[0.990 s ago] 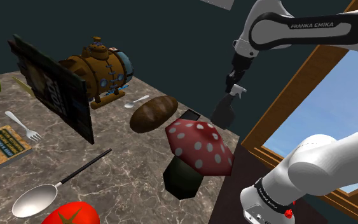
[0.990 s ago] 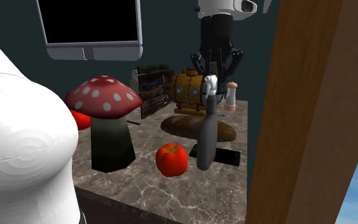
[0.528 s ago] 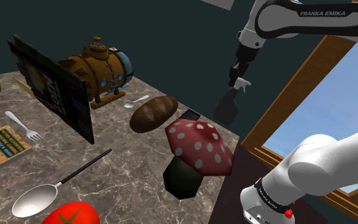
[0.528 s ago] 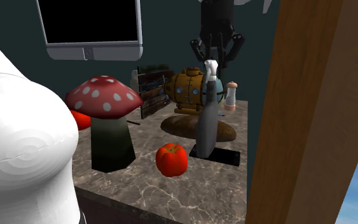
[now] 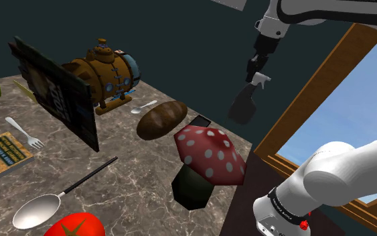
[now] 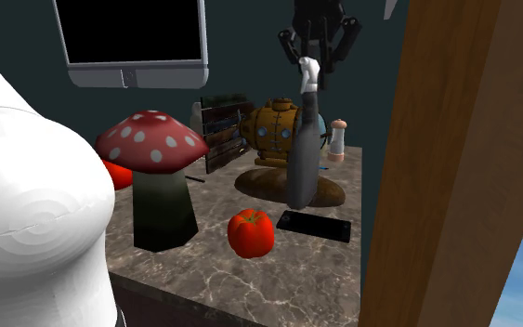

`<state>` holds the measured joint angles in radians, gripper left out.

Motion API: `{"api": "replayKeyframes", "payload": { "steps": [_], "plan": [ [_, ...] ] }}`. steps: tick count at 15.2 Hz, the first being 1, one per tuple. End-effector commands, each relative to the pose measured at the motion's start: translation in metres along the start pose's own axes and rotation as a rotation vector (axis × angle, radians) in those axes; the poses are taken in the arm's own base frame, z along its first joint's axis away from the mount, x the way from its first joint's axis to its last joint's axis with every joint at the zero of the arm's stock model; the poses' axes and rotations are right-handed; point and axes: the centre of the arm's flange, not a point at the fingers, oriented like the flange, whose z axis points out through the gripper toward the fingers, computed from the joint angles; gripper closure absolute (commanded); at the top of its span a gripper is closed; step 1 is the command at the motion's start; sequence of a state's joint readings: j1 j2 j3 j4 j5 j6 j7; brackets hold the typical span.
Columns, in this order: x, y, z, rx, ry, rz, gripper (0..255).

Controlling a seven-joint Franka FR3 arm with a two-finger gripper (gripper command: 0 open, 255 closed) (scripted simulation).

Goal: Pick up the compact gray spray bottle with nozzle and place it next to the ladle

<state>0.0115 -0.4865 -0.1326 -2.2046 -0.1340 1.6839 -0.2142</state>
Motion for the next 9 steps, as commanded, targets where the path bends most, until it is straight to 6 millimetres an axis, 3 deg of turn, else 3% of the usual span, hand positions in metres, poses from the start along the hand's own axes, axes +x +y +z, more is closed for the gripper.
{"api": "replayKeyframes", "payload": {
  "steps": [1,9],
  "plan": [
    [0.0,0.001,-0.011,0.0,0.0,0.0,255],
    [-0.003,0.004,-0.054,0.0,0.0,0.0,255]
  ]
}}
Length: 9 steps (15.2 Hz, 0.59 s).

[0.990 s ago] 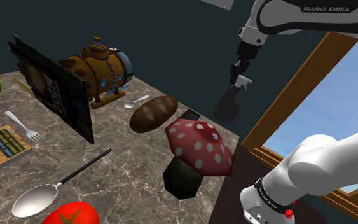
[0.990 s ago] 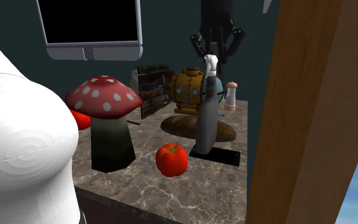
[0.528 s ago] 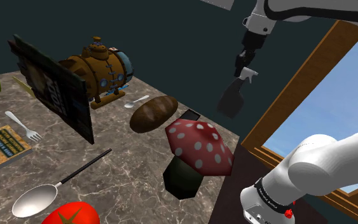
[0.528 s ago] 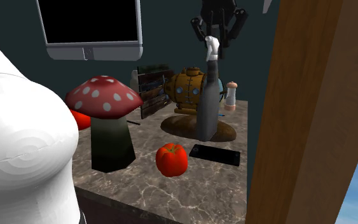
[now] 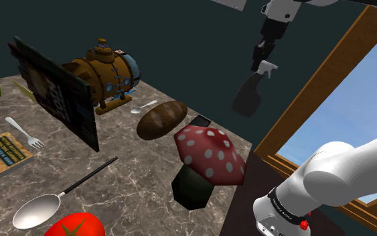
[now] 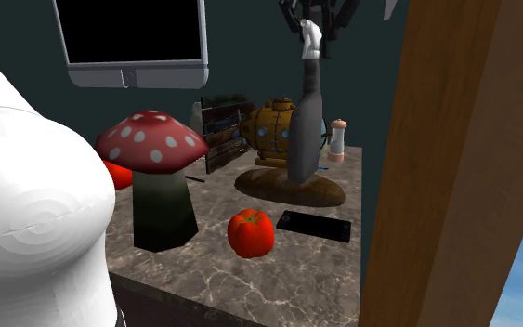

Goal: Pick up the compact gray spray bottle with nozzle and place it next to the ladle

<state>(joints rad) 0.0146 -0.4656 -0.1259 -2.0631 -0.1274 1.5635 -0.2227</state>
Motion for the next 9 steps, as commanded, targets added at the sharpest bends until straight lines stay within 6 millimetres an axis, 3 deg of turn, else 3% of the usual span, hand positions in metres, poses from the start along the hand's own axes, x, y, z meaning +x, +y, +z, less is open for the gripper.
{"api": "replayKeyframes", "payload": {
  "steps": [1,9],
  "plan": [
    [-0.002,0.002,-0.01,0.0,0.0,0.0,255],
    [-0.004,0.004,-0.052,0.0,0.0,0.0,255]
  ]
}}
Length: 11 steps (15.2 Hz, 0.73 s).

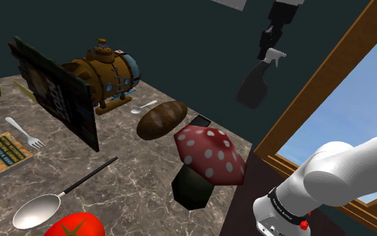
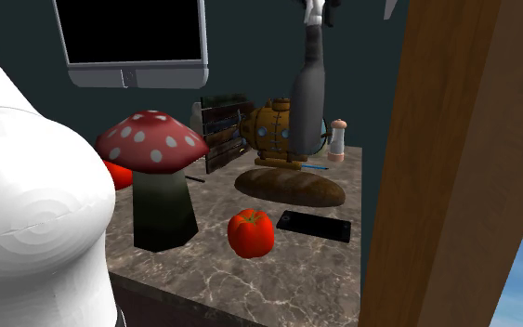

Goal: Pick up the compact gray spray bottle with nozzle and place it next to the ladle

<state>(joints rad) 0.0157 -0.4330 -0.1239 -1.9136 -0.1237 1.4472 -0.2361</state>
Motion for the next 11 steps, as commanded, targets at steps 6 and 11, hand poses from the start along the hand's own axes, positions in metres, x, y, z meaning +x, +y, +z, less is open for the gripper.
{"api": "replayKeyframes", "payload": {
  "steps": [6,11],
  "plan": [
    [-0.002,0.002,-0.037,0.0,0.0,0.0,255],
    [-0.004,0.004,-0.064,0.0,0.0,0.0,255]
  ]
}}
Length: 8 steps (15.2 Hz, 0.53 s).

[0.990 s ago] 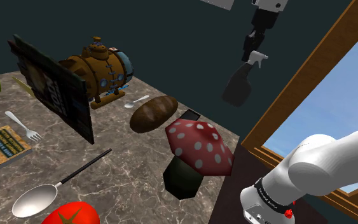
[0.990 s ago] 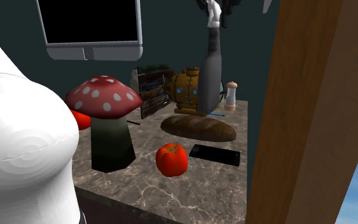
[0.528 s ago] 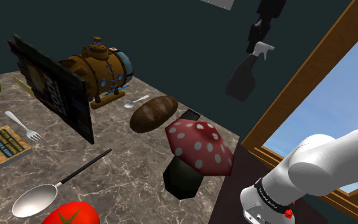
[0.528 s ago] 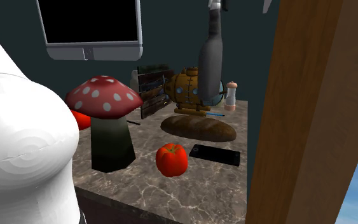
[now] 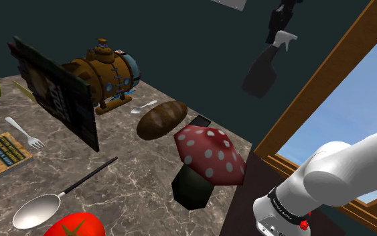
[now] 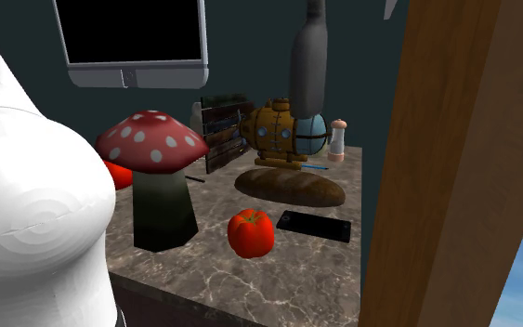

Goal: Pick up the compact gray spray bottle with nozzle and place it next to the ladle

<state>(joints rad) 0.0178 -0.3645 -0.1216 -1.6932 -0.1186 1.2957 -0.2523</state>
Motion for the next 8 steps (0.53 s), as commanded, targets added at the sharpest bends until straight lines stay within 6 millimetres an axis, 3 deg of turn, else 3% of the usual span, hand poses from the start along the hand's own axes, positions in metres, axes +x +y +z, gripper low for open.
{"api": "replayKeyframes", "payload": {
  "steps": [1,2,8],
  "plan": [
    [-0.001,0.001,-0.01,0.0,0.0,0.0,255],
    [-0.001,0.001,-0.014,0.0,0.0,0.0,255],
    [0.029,-0.067,0.014,0.0,0.0,0.0,255]
  ]
}}
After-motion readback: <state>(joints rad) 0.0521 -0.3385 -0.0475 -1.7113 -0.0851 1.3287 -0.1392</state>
